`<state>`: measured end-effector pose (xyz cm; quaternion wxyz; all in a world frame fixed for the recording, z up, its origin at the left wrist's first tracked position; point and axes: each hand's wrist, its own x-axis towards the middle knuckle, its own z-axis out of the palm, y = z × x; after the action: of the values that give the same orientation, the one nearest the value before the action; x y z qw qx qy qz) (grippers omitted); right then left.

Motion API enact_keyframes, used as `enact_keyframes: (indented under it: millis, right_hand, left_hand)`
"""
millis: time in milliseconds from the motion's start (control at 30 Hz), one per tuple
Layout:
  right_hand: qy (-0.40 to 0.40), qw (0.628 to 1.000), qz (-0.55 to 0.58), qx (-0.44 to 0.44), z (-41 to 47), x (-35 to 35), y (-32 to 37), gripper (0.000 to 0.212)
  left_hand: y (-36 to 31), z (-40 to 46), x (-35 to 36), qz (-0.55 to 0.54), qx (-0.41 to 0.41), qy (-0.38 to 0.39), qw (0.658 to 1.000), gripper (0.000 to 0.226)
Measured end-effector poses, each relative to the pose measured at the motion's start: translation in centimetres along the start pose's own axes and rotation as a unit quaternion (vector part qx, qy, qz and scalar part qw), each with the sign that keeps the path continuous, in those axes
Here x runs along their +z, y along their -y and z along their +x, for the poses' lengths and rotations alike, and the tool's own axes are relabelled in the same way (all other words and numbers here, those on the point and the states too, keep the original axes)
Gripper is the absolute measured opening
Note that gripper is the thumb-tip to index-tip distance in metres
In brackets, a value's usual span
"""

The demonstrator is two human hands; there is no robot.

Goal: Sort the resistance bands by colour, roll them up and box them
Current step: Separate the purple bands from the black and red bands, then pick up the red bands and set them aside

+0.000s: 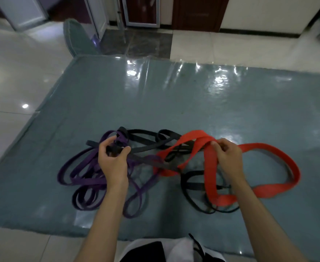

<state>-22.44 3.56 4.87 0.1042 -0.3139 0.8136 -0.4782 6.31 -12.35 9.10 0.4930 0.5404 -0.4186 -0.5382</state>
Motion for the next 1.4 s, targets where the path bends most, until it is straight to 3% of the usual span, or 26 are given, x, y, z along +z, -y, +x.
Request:
enact_keyframes:
  millis: [133, 267, 433, 567, 800, 867, 1000, 1067, 1133, 1200, 1267, 1333, 1400]
  right_hand:
    - [-0.139, 0.975, 0.144, 0.093, 2.0, -3.5, 2.8, 0.034]
    - [-0.182, 0.915, 0.313, 0.178, 3.2, -7.1, 4.6, 0.028]
    - [-0.165, 0.914, 0.335, 0.160, 3.4, -9.8, 6.6, 0.015]
    - [-0.147, 0.898, 0.393, 0.136, 3.9, -11.2, 8.1, 0.012]
    - [-0.106, 0.805, 0.571, 0.125, 6.2, -13.3, 9.8, 0.014]
    - [-0.080, 0.795, 0.586, 0.136, 6.9, -13.4, 10.1, 0.021]
    - [-0.031, 0.815, 0.560, 0.145, 7.8, -13.8, 10.3, 0.007]
    - [-0.017, 0.821, 0.553, 0.143, 7.8, -14.3, 10.1, 0.007]
    - [0.000, 0.820, 0.553, 0.146, 7.7, -15.0, 9.7, 0.008]
    - [0.019, 0.815, 0.559, 0.151, 7.6, -15.7, 9.3, 0.008]
    - [0.034, 0.804, 0.571, 0.162, 7.5, -16.4, 9.2, 0.012]
    - [0.040, 0.787, 0.590, 0.177, 7.6, -17.1, 9.0, 0.012]
    - [0.033, 0.770, 0.609, 0.187, 7.8, -17.9, 8.7, 0.018]
  left_hand:
    - [0.5, -0.4, 0.2, 0.063, -0.003, 0.047, 0.997, 0.052]
    - [1.6, -1.7, 0.8, 0.107, -0.038, 0.116, 0.987, 0.047]
    - [2.8, -4.1, 2.6, 0.176, -0.068, 0.245, 0.951, 0.033]
    - [3.9, -5.9, 4.8, 0.252, -0.026, 0.359, 0.898, 0.029]
    - [5.6, -9.0, 10.0, 0.345, 0.020, 0.442, 0.827, 0.038]
    - [6.0, -9.7, 11.6, 0.404, 0.016, 0.448, 0.797, 0.057]
    - [6.2, -10.4, 14.5, 0.606, 0.008, 0.463, 0.647, 0.091]
    - [5.9, -10.8, 16.6, 0.638, 0.032, 0.467, 0.611, 0.106]
    - [5.8, -11.2, 19.1, 0.590, 0.028, 0.499, 0.634, 0.126]
    - [6.4, -11.9, 21.7, 0.484, -0.001, 0.521, 0.703, 0.145]
    - [6.8, -13.2, 24.2, 0.399, -0.005, 0.510, 0.762, 0.151]
    - [7.9, -14.4, 26.7, 0.332, 0.011, 0.498, 0.801, 0.124]
    - [9.3, -15.3, 28.9, 0.298, -0.011, 0.489, 0.820, 0.071]
